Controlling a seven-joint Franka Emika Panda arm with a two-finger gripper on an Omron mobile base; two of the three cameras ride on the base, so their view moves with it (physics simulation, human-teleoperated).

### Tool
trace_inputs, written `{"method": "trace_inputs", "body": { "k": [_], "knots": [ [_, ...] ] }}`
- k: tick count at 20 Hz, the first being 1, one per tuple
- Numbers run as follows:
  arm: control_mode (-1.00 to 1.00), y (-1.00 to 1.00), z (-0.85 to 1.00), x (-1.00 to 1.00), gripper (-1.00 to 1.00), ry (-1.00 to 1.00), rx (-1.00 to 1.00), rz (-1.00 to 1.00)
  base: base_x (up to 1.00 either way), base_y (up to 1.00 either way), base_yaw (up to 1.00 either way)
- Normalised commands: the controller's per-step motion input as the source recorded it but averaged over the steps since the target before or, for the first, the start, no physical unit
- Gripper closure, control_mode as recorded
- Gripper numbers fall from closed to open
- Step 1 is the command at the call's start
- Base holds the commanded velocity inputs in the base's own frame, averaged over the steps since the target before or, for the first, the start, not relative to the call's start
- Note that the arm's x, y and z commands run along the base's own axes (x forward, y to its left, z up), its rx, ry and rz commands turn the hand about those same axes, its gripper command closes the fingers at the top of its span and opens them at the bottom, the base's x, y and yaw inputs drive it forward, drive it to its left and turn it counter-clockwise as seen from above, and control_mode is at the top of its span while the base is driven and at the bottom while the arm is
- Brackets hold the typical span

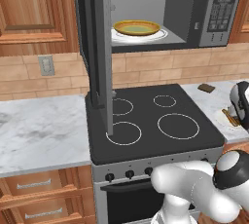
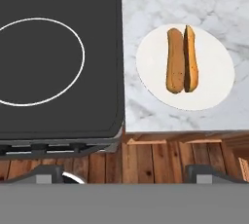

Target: Pick the hotdog bun from the counter and place it in the microwave.

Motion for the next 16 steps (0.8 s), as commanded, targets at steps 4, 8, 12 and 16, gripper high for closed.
{"method": "trace_inputs", "body": {
  "k": [4,8,12,16],
  "knots": [
    [-1.0,-0.7,-0.04,0.08,-1.0,0.0,0.0,0.0,0.0,0.0,0.0],
    [-1.0,-0.37,0.0,0.26,-1.0,0.0,0.0,0.0,0.0,0.0,0.0],
    [-1.0,-0.17,-0.01,0.35,-1.0,-0.01,0.0,0.0,0.0,0.0,0.0],
    [-1.0,-0.01,-0.2,0.37,-1.0,-0.04,0.0,0.01,0.0,0.0,0.0]
  ]
}}
